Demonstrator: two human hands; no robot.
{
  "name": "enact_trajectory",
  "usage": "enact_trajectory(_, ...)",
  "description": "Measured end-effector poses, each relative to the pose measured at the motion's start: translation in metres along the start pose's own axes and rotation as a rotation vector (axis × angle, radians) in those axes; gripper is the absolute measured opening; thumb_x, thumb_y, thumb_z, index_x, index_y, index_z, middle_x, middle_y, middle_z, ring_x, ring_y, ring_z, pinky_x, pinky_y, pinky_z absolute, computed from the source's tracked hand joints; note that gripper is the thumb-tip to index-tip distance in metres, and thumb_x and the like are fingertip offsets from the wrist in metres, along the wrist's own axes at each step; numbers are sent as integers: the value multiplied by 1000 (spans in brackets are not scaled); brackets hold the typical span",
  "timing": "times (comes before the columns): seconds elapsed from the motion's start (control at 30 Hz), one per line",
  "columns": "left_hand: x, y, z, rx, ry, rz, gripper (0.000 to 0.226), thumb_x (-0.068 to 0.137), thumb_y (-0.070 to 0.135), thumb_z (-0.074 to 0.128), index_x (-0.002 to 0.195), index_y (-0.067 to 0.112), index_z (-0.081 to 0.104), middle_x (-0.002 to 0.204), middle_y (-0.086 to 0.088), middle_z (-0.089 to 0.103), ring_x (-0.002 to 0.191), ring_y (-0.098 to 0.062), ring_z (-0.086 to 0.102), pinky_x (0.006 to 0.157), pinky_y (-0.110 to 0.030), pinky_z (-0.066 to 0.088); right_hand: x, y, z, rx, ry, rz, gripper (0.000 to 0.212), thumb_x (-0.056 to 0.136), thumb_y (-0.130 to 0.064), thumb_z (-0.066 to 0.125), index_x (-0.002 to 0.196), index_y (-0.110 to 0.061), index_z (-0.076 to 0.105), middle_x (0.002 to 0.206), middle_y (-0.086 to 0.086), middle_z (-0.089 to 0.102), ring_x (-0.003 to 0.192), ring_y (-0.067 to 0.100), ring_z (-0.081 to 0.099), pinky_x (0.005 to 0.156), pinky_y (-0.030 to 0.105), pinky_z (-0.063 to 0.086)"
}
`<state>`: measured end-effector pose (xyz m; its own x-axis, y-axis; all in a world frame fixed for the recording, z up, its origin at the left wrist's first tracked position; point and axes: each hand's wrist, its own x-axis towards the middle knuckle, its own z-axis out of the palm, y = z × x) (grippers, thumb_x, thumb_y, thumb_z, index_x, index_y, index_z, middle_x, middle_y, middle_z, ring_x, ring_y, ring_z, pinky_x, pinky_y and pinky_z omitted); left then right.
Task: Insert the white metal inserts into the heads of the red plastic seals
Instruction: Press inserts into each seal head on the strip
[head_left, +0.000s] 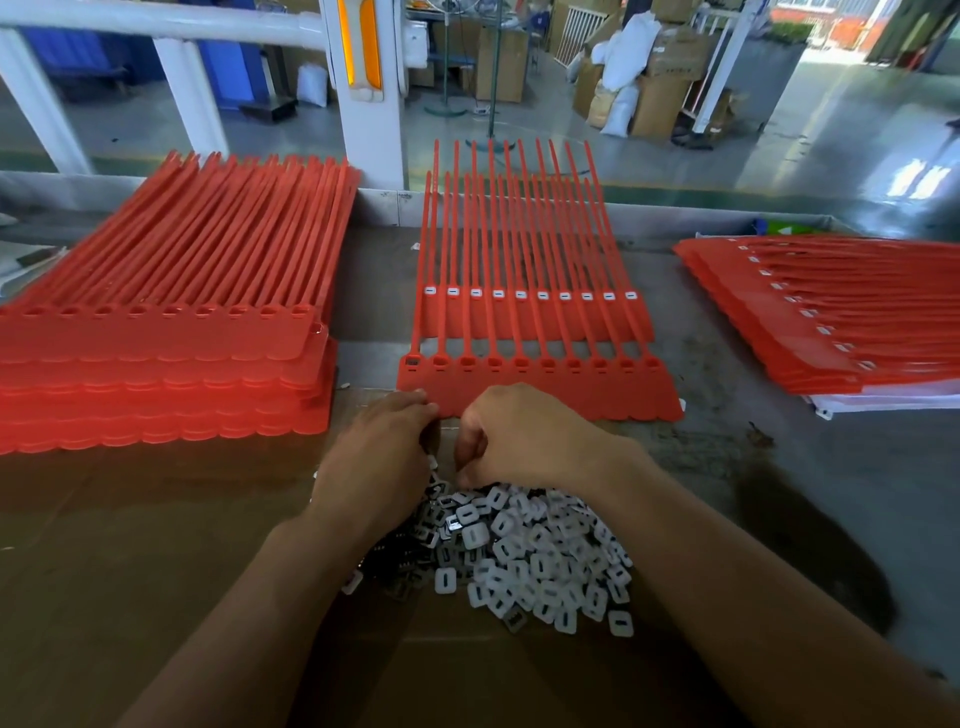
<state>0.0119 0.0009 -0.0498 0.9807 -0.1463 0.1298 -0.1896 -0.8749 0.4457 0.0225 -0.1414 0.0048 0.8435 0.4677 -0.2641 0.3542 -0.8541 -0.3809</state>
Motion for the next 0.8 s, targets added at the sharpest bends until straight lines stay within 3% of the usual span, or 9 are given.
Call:
enact_trajectory(0.33, -1, 1, -1, -9, -3, 10, 53, 81, 1, 50, 132, 17, 49, 145, 2, 37, 133, -14, 31, 110, -28, 25, 4, -6, 10, -174, 69, 43, 14, 85, -21, 62, 95, -12, 60, 96, 3, 63, 86, 20, 60, 70, 30, 50)
enact_trajectory(0.53, -1, 1, 0, 7, -16, 20, 54, 82, 3, 51, 133, 19, 47, 146, 3, 35, 134, -13, 30, 109, -28, 25, -2, -14, 10, -242, 127, 17, 7, 86, -16, 59, 90, -12, 54, 71, -2, 39, 74, 17, 44, 62, 29, 33)
enact_trajectory(0.6, -1, 1, -1, 7, -15, 21, 54, 82, 3, 51, 134, 19, 47, 146, 2, 35, 134, -13, 30, 108, -27, 24, -3, -17, 9, -243, 114, 14, 15, 86, -15, 57, 78, -14, 45, 67, -3, 35, 72, 17, 42, 61, 29, 32)
enact_trajectory(0.73, -2, 2, -2, 18, -20, 31, 55, 82, 4, 51, 134, 19, 46, 146, 2, 35, 134, -14, 29, 109, -26, 23, -3, -17, 10, -230, 88, 1, 11, 87, -12, 54, 97, -9, 53, 84, 0, 43, 80, 17, 43, 66, 30, 35)
enact_trajectory(0.8, -2, 3, -3, 19, -27, 29, 54, 82, 3, 50, 135, 18, 45, 146, 1, 35, 135, -14, 29, 110, -27, 23, -3, -15, 10, -207, 65, -1, 6, 86, -9, 53, 92, -10, 51, 85, 1, 44, 80, 17, 44, 64, 28, 34)
